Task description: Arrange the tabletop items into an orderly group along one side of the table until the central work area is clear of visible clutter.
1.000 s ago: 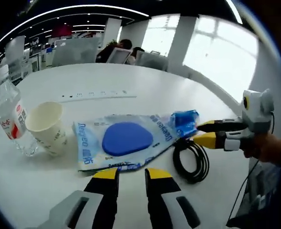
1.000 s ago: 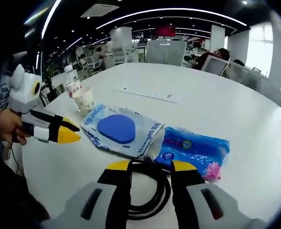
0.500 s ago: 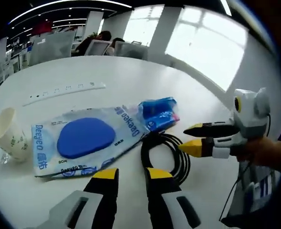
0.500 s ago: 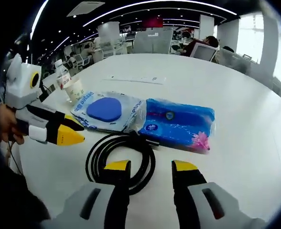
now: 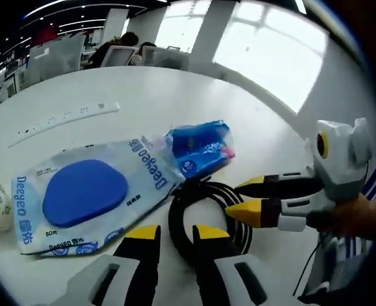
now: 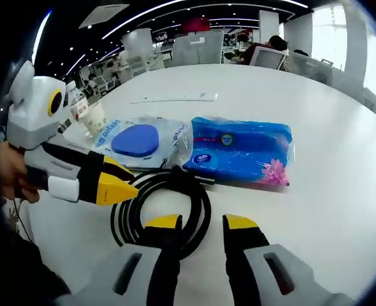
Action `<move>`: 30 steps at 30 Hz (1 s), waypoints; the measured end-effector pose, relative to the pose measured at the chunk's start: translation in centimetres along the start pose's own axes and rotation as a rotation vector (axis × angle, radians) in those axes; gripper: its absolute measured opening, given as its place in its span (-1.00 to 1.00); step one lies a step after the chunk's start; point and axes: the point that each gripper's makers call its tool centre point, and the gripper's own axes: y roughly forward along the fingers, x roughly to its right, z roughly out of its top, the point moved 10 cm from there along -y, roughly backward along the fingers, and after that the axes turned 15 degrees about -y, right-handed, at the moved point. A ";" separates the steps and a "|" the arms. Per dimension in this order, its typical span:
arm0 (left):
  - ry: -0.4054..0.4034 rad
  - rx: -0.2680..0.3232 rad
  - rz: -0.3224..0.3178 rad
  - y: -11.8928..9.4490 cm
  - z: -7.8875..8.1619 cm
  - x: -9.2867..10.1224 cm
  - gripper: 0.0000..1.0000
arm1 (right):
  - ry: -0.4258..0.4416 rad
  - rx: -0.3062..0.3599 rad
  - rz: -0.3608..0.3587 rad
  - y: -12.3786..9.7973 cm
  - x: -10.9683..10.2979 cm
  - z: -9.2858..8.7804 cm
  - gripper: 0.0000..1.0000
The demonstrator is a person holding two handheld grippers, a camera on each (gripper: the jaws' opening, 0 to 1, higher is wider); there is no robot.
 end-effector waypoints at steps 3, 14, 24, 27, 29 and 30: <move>0.001 -0.017 0.006 0.4 0.0 0.0 -0.75 | 0.016 -0.015 0.002 0.4 -0.1 -0.3 -0.65; -0.004 -0.031 -0.025 0.7 -0.5 0.0 -0.87 | 0.094 -0.037 -0.018 0.7 -0.4 -0.8 -0.84; 0.006 -0.032 -0.062 -0.7 -1.1 1.3 -0.90 | 0.100 -0.017 -0.042 -1.6 -0.5 -0.7 -0.88; 0.018 -0.032 -0.064 -0.9 -1.3 1.5 -0.91 | 0.091 -0.014 -0.042 -2.0 -0.8 -0.8 -0.88; 0.012 -0.036 -0.064 -1.1 -1.2 1.3 -0.91 | 0.090 -0.018 -0.036 -2.1 -0.8 -0.9 -0.88; 0.007 -0.035 -0.061 -1.4 -1.4 1.4 -0.93 | 0.093 -0.019 -0.035 -2.1 -0.8 -0.9 -0.91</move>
